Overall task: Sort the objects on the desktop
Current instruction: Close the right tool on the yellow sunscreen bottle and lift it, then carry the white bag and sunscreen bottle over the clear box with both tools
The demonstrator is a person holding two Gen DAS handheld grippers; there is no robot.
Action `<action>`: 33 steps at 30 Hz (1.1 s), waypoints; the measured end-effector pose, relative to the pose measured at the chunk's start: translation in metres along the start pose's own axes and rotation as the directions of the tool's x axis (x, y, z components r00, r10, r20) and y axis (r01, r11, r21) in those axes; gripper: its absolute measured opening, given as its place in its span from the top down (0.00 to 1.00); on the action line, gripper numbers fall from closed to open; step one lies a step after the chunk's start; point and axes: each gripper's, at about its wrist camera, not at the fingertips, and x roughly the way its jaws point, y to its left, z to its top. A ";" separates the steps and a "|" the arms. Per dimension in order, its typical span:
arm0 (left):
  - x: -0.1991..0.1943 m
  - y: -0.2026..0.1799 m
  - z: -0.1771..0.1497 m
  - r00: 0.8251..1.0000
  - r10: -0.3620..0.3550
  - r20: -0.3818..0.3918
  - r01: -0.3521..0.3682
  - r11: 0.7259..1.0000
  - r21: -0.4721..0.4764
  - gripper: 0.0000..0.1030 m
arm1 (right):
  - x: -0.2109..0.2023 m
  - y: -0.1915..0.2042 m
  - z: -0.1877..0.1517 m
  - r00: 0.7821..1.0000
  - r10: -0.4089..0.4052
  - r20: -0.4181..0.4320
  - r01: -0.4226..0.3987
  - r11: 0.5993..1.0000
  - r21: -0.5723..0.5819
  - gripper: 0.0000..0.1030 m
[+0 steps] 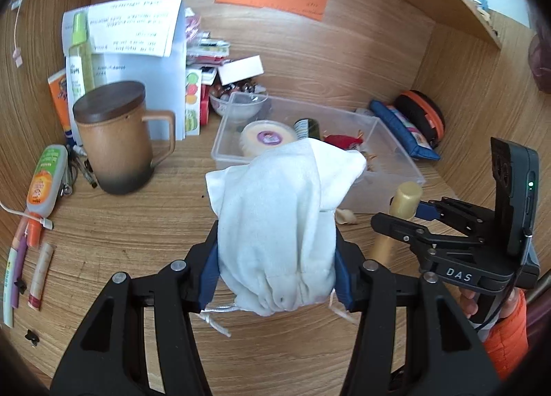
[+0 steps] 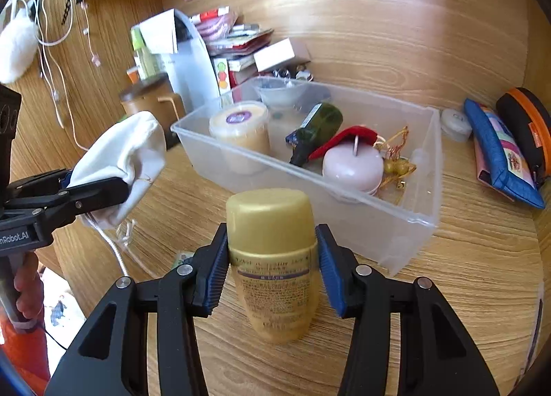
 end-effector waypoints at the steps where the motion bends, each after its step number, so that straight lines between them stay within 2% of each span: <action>1: -0.001 -0.003 0.000 1.000 -0.001 0.002 0.001 1.000 0.006 0.47 | -0.002 -0.001 0.000 1.000 0.000 0.007 0.000 1.000 0.002 0.57; 11: -0.002 -0.018 0.006 1.000 -0.009 0.006 0.009 0.999 0.032 0.47 | -0.017 -0.007 -0.003 0.999 0.012 0.041 -0.013 0.999 0.033 0.57; 22: -0.011 -0.022 0.029 0.999 0.013 0.039 -0.016 0.998 0.065 0.47 | -0.053 -0.013 0.023 0.994 0.000 0.111 0.000 1.000 0.002 0.57; 33: -0.017 -0.022 0.055 0.997 0.002 0.078 -0.008 0.997 0.078 0.47 | -0.072 -0.023 0.050 0.988 -0.016 0.156 0.017 1.000 -0.010 0.57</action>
